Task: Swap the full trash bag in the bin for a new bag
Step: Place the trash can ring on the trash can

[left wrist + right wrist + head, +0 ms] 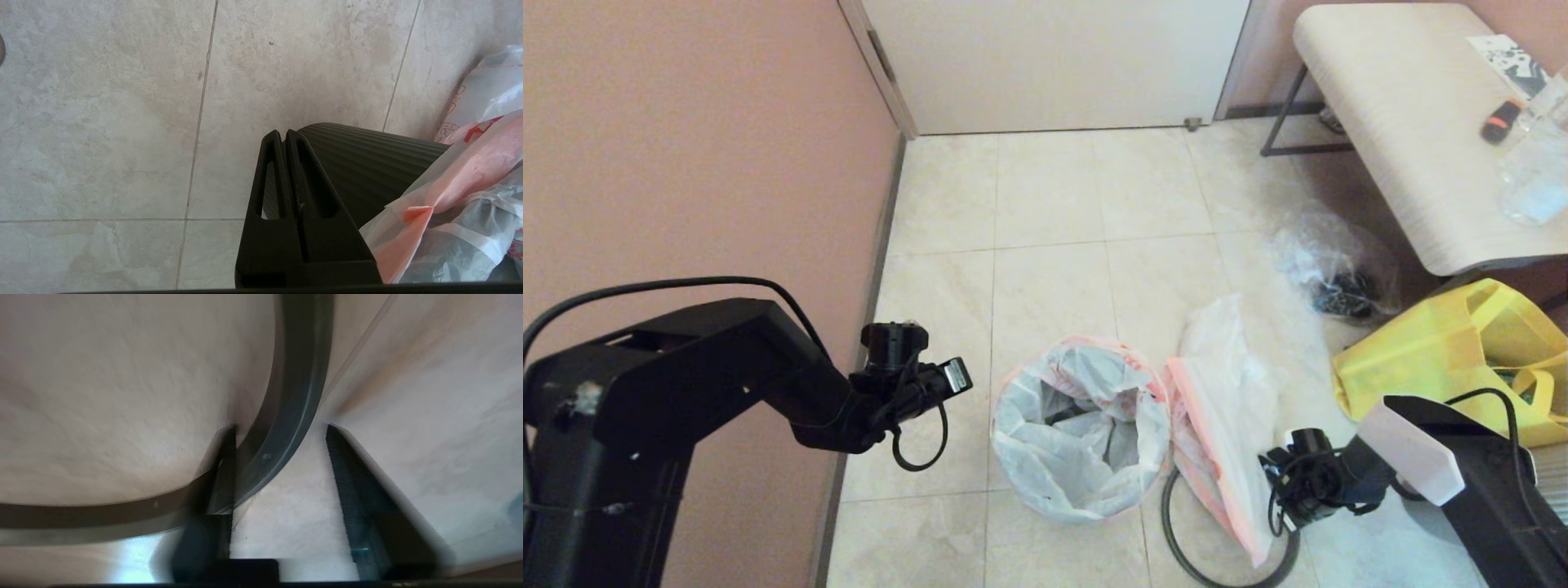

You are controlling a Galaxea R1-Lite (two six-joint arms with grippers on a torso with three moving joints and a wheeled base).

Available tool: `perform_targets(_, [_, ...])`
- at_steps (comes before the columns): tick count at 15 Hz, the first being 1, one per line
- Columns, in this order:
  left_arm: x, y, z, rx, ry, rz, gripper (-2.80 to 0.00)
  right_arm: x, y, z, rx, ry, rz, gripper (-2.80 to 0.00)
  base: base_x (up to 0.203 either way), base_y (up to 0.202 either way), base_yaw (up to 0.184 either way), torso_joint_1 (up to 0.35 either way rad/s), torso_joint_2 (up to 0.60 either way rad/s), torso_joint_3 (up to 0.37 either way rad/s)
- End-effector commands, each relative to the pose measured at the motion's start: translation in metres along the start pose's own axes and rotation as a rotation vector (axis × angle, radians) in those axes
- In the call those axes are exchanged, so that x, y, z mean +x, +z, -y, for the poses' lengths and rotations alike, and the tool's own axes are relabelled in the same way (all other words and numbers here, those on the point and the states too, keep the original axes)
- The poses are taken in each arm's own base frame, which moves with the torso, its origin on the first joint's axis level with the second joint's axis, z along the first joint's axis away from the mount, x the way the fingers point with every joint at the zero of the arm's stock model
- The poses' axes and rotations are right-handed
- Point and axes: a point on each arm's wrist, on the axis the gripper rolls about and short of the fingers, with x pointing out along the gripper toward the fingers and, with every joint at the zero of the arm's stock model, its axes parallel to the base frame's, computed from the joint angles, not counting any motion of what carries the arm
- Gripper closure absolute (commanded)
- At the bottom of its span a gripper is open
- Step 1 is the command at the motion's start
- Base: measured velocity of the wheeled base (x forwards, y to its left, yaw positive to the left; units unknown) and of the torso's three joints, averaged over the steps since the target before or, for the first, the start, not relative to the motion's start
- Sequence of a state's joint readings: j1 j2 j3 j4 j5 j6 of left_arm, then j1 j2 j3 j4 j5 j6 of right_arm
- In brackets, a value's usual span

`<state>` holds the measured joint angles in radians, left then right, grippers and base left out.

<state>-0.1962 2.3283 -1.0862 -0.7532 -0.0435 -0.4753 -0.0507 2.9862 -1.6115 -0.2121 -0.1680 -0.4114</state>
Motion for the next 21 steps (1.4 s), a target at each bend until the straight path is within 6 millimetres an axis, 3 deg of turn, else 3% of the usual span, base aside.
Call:
perform_targets(1, [0.001,0.0,0.0,-0.003,0.002,0.004,0.0,0.001,-0.003,-0.001,-0.001,0.001,-0.011,0.0,0.0,0.0,0.0,0.0,0.0,0.0])
perform_targets(4, [0.001,-0.001,0.0,-0.002,0.003,0.003,0.0,-0.018,-0.015,-0.001,-0.003,0.021,-0.059,0.0,0.0,0.0,0.0,0.0,0.0,0.0])
perform_targets(7, [0.001,-0.001,0.001,0.001,-0.001,0.003,0.0,-0.079,-0.009,0.02,0.037,-0.003,-0.023,0.0,0.0,0.0,0.0,0.0,0.0,0.0])
perform_targets(11, [0.0,-0.004,0.004,0.023,-0.004,-0.004,0.0,-0.208,-0.012,0.063,0.129,-0.097,0.112,0.0,0.0,0.0,0.0,0.0,0.0,0.0])
perform_targets(14, [0.0,-0.006,0.006,0.034,-0.008,-0.01,0.0,-0.318,-0.024,0.077,0.176,-0.204,0.303,0.0,0.0,0.0,0.0,0.0,0.0,0.0])
perform_targets(18, [-0.001,-0.006,0.007,0.036,-0.011,-0.01,0.0,-0.436,-0.039,0.055,0.174,-0.34,0.596,0.0,0.0,0.0,0.0,0.0,0.0,0.0])
perform_targets(21, [-0.001,-0.006,0.007,0.036,-0.011,-0.01,0.0,-0.493,-0.048,0.042,0.201,-0.394,0.774,0.0,0.0,0.0,0.0,0.0,0.0,0.0])
